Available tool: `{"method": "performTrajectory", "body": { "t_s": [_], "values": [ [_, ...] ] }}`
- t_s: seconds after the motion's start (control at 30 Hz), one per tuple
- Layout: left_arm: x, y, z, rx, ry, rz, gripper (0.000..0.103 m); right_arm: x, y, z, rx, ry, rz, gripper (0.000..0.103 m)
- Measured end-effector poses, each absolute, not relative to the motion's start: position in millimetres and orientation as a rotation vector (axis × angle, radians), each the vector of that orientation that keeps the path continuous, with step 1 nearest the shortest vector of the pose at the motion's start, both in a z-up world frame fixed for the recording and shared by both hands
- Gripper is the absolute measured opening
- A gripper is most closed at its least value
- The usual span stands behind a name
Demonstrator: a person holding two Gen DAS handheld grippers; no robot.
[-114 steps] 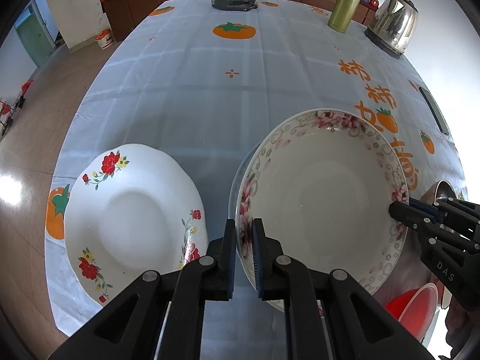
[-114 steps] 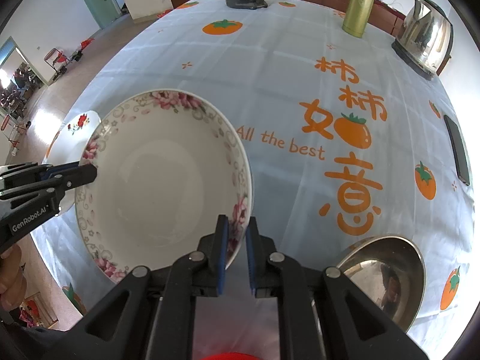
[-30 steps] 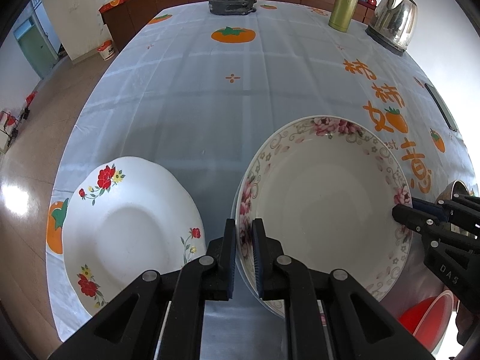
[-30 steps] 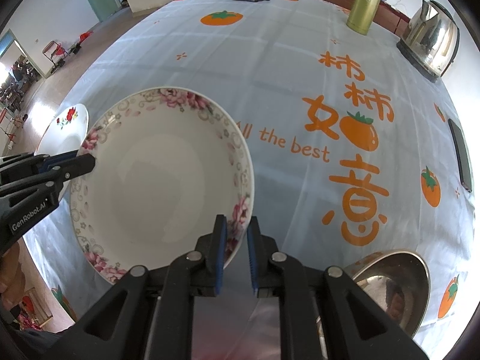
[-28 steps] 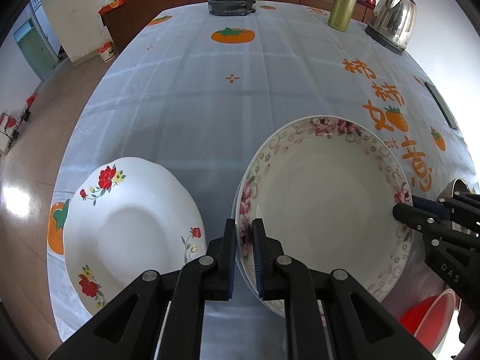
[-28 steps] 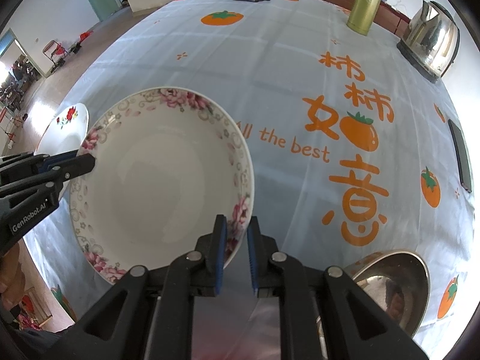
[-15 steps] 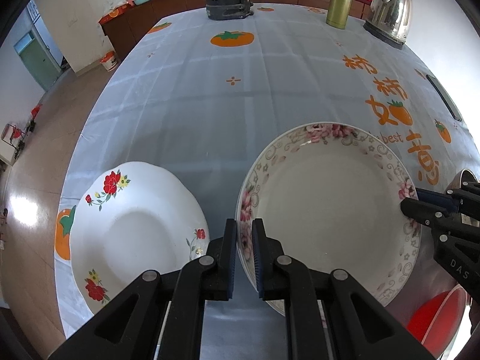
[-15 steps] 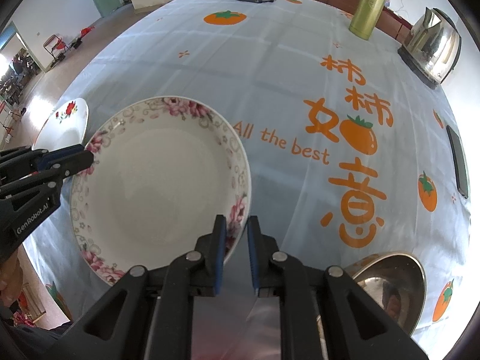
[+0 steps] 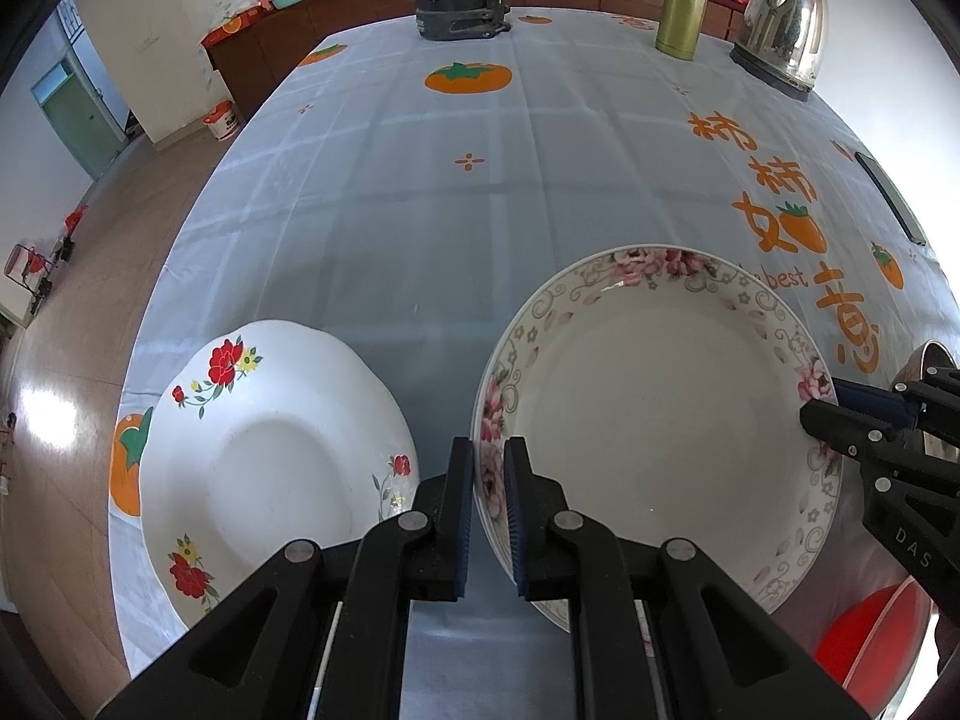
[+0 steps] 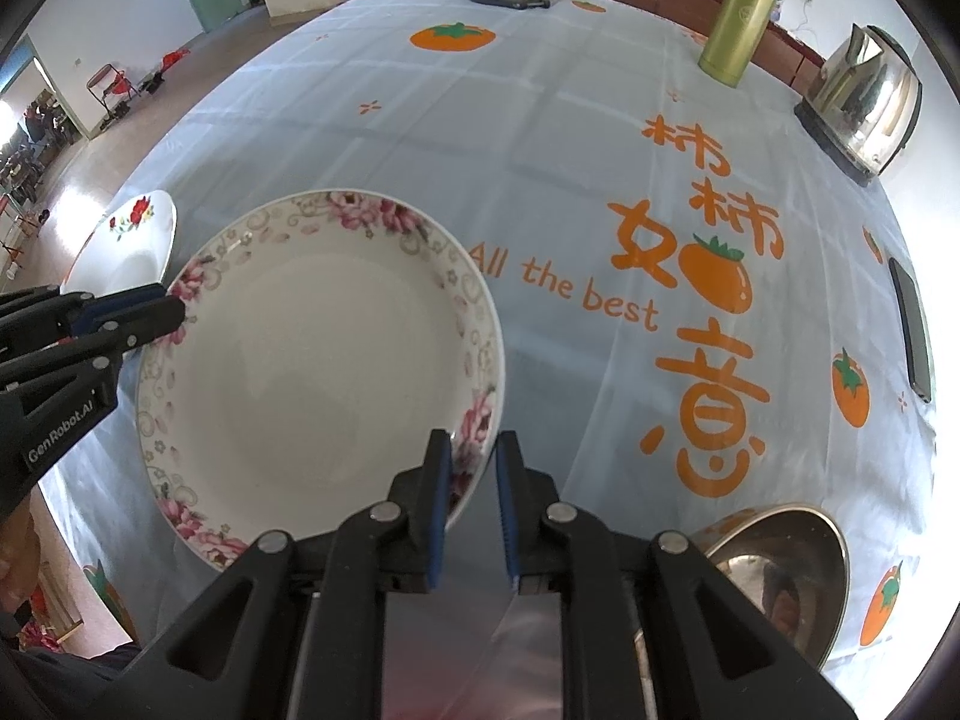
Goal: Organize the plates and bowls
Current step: 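Open both grippers to release the pink-rimmed plate and withdraw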
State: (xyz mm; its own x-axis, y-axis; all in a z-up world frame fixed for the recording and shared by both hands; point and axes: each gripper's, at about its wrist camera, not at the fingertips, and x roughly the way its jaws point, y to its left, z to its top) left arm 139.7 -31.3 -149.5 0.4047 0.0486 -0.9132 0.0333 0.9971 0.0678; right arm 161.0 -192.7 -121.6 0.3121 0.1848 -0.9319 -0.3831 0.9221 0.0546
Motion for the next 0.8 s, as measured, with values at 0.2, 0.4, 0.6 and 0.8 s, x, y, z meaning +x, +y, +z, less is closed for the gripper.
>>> {"method": "performTrajectory", "body": {
  "t_s": [0.2, 0.4, 0.6, 0.8],
  "values": [
    [139.5, -31.1, -149.2, 0.071, 1.157, 0.016, 0.012, 159.1, -191.8, -123.4, -0.192, 1.204, 0.382, 0.021],
    [139.4, -29.7, -149.2, 0.055, 1.165, 0.009, 0.016, 158.3, -189.4, -125.5, -0.203, 1.213, 0.384, 0.024],
    [138.7, -29.0, -157.0, 0.027, 1.211, -0.002, 0.045, 157.4, -188.4, -127.1, -0.209, 1.211, 0.381, 0.025],
    [134.6, -30.0, -158.2, 0.020, 1.213, -0.010, 0.045, 155.4, -186.4, -130.8, -0.213, 1.222, 0.397, 0.036]
  ]
}}
